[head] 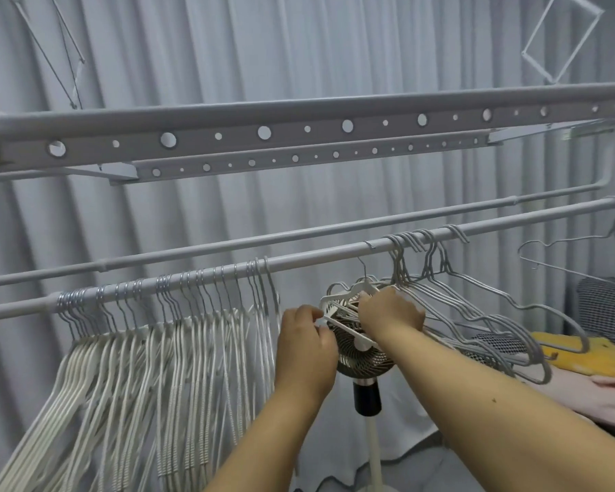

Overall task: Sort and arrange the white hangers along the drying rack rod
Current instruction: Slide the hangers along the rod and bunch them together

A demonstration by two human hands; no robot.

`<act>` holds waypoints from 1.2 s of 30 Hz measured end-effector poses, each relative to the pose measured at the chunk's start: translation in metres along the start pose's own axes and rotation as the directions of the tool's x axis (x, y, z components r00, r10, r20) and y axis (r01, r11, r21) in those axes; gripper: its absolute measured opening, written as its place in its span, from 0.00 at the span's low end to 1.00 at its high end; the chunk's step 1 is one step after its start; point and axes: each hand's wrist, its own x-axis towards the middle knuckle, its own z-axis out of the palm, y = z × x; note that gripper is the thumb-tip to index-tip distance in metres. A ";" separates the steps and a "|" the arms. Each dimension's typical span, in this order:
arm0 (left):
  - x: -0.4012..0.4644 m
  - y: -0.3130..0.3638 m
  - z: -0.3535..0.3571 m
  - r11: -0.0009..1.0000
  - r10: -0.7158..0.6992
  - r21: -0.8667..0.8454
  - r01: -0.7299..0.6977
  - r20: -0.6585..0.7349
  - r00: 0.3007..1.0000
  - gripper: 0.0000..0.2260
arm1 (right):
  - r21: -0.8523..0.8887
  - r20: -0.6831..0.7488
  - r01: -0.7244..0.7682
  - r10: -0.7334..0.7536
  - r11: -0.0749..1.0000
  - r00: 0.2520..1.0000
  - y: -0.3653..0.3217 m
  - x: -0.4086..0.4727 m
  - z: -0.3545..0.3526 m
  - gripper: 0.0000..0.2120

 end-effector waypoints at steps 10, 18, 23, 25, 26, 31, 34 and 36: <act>0.000 0.016 0.035 0.852 -0.322 -0.216 0.476 0.500 0.804 0.11 | 0.513 0.332 -0.025 -0.171 0.858 0.928 -0.007 0.000 -0.006 0.39; 0.020 0.024 0.022 0.714 -0.423 -0.424 0.557 0.373 0.826 0.11 | 0.649 0.329 -0.013 -0.266 0.761 0.906 0.005 -0.009 -0.009 0.34; 0.020 0.026 0.010 0.673 -0.470 -0.430 0.602 0.380 0.796 0.05 | 0.635 0.300 -0.014 -0.230 0.772 0.926 0.010 -0.011 -0.006 0.34; 0.015 0.028 0.005 0.656 -0.488 -0.407 0.635 0.413 0.769 0.05 | 0.613 0.292 -0.006 -0.220 0.790 0.931 0.011 -0.010 -0.002 0.32; 0.014 0.029 0.002 0.640 -0.493 -0.394 0.660 0.448 0.746 0.05 | 0.600 0.290 -0.004 -0.213 0.800 0.933 0.010 -0.009 0.000 0.30; 0.007 0.040 -0.029 0.519 -0.437 -0.318 0.793 0.699 0.566 0.08 | 0.613 0.292 -0.016 -0.208 0.790 0.933 0.010 -0.013 0.012 0.24; 0.003 0.048 -0.043 0.491 -0.352 -0.356 0.795 0.754 0.555 0.08 | 0.694 0.307 -0.058 -0.222 0.717 0.925 0.009 -0.018 0.012 0.20; 0.001 0.049 -0.048 0.496 -0.301 -0.413 0.764 0.743 0.598 0.09 | 0.710 0.275 -0.074 -0.178 0.700 0.945 0.008 -0.019 0.011 0.20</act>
